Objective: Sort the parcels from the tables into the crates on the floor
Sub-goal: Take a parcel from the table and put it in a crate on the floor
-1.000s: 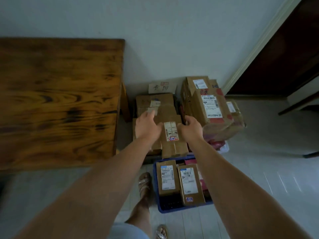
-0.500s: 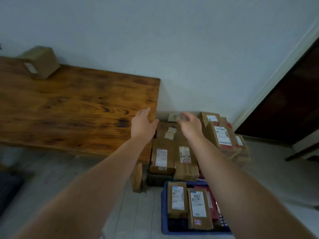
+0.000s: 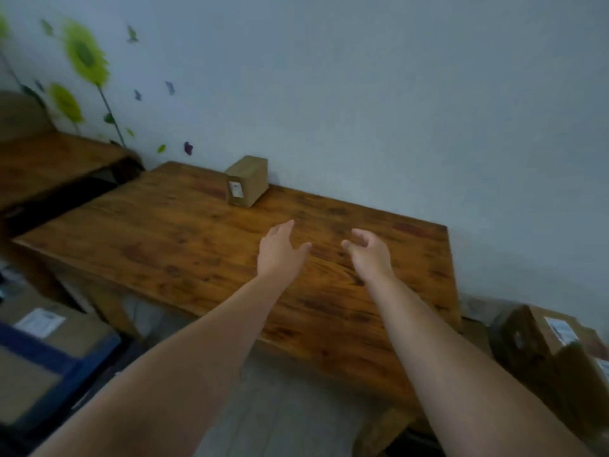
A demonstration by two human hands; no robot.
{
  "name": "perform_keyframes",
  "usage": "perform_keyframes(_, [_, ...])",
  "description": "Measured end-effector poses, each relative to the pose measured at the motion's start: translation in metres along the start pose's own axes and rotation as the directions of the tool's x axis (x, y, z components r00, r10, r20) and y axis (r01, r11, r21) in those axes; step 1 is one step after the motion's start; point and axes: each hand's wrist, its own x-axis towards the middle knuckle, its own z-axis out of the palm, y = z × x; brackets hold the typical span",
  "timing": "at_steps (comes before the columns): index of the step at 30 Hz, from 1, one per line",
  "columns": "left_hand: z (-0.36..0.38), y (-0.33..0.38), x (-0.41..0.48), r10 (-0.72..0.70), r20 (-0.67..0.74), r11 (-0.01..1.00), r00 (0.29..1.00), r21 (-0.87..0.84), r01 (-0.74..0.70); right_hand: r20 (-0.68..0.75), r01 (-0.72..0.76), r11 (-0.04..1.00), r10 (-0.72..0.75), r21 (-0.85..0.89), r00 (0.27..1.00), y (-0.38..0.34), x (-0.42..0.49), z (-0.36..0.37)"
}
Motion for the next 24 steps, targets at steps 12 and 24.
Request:
perform_keyframes(12, [-0.094,-0.114,0.150,-0.148,-0.060,0.986,0.987,-0.085,0.143,0.153,-0.029,0.999,0.032,-0.025,0.988,-0.065,0.105,0.180])
perform_keyframes(24, [-0.089,-0.178,0.333,-0.353,0.003,0.926,0.936,-0.143,0.349,0.242,-0.194,0.979,0.204,-0.064,0.949,-0.077,0.263,0.304])
